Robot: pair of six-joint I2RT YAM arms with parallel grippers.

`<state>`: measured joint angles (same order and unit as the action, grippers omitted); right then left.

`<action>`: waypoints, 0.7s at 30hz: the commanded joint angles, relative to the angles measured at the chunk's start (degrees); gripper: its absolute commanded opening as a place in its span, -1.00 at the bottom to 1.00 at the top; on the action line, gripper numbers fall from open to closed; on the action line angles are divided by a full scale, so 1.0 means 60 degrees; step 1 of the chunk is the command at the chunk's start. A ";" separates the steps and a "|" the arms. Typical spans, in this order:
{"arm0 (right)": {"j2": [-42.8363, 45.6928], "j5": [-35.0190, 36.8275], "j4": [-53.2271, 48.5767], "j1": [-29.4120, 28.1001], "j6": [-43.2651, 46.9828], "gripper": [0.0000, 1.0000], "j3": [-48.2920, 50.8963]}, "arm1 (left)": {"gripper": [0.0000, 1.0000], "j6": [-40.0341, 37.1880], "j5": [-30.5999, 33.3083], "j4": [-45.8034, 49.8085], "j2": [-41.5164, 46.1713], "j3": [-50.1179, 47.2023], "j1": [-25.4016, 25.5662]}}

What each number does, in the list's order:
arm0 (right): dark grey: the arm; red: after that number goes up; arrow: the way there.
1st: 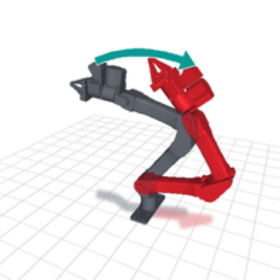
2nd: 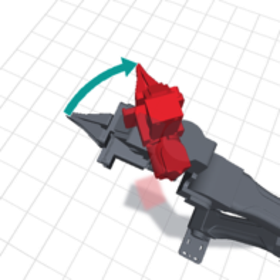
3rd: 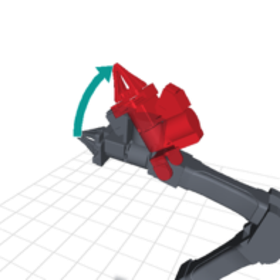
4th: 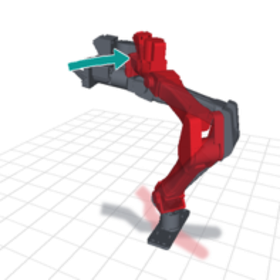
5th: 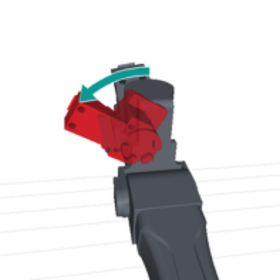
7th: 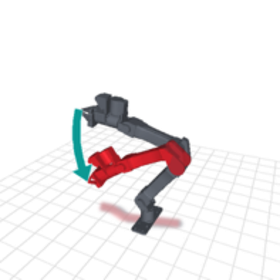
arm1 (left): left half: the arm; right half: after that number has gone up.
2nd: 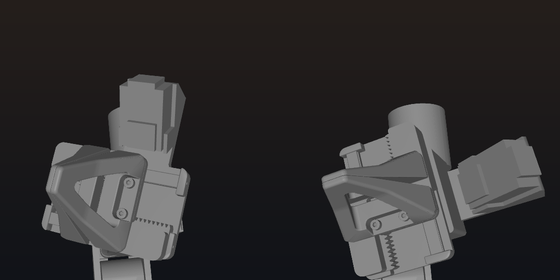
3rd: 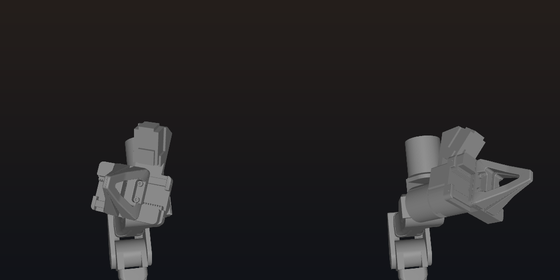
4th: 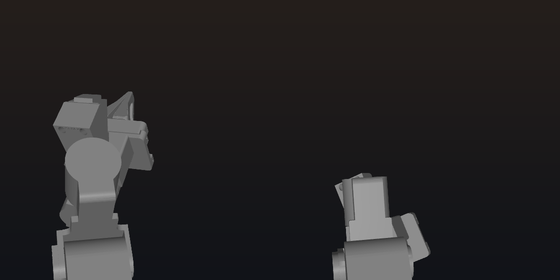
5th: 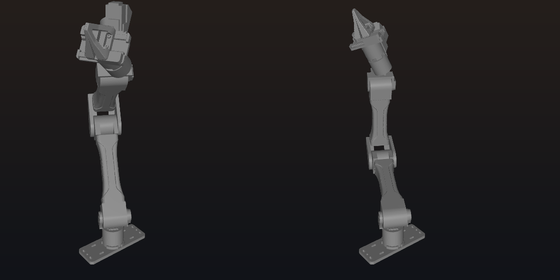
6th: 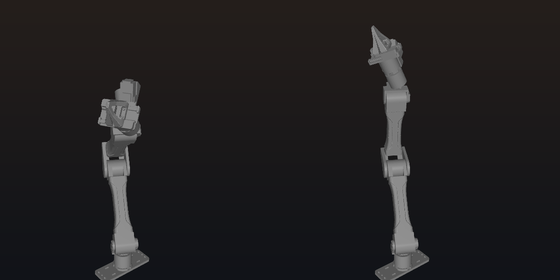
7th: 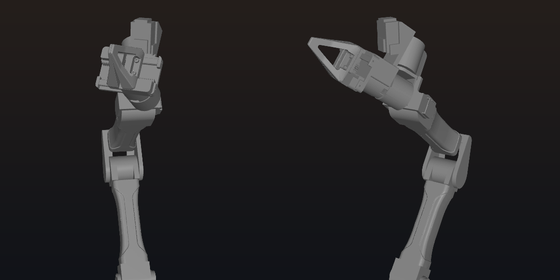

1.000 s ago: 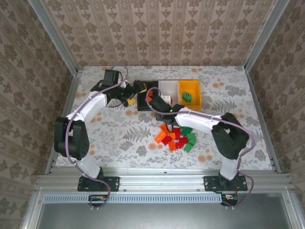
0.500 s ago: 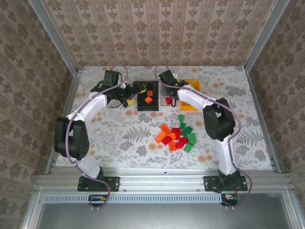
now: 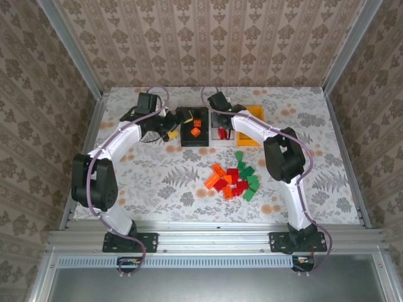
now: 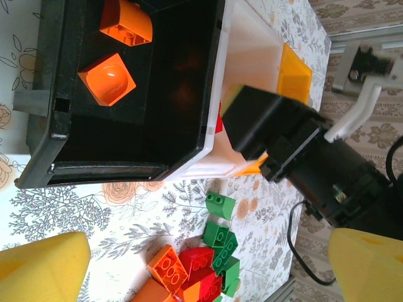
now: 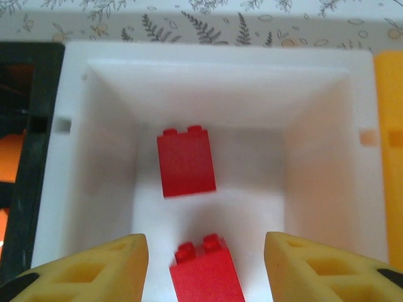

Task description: Sort the legos into containers by color

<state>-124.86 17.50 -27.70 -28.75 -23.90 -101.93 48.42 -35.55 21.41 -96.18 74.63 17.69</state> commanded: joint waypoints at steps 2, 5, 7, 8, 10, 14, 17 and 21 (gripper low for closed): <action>0.2501 0.0289 0.0472 -0.0209 -0.0037 0.04 0.1964 | 0.97 -0.0131 0.0080 0.0197 0.0194 0.0085 0.0359; 0.4063 0.0297 0.1069 -0.0262 -0.0477 0.07 0.4092 | 0.96 -0.0160 0.0051 0.0270 0.0109 0.0130 0.0782; 0.4723 0.0188 0.1138 -0.0263 -0.0850 0.17 0.5137 | 0.96 -0.0175 0.0101 0.0272 0.0071 0.0117 0.1083; 0.4938 0.0045 0.1201 -0.0262 -0.1038 0.23 0.5602 | 0.96 -0.0172 0.0137 0.0264 0.0031 0.0083 0.1270; 0.5173 -0.0289 0.1483 -0.0276 -0.1220 0.29 0.6336 | 0.96 -0.0168 0.0219 0.0253 -0.0092 0.0029 0.1755; 0.4868 -0.0574 0.1687 -0.0276 -0.1362 0.40 0.6852 | 0.95 -0.0130 0.0274 0.0152 -0.0530 -0.0115 0.2595; 0.4448 -0.0671 0.1844 -0.0265 -0.1486 0.41 0.6855 | 0.91 -0.0043 0.0534 0.0280 -0.0810 -0.0245 0.3020; 0.3816 -0.0647 0.1976 -0.0262 -0.1692 0.36 0.6702 | 0.90 0.0393 0.0909 0.0137 -0.0689 -0.0651 0.2883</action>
<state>-99.79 14.50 -18.06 -30.26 -31.94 -61.01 48.90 -32.84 21.41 -100.57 72.03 36.51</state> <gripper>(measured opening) 0.685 0.951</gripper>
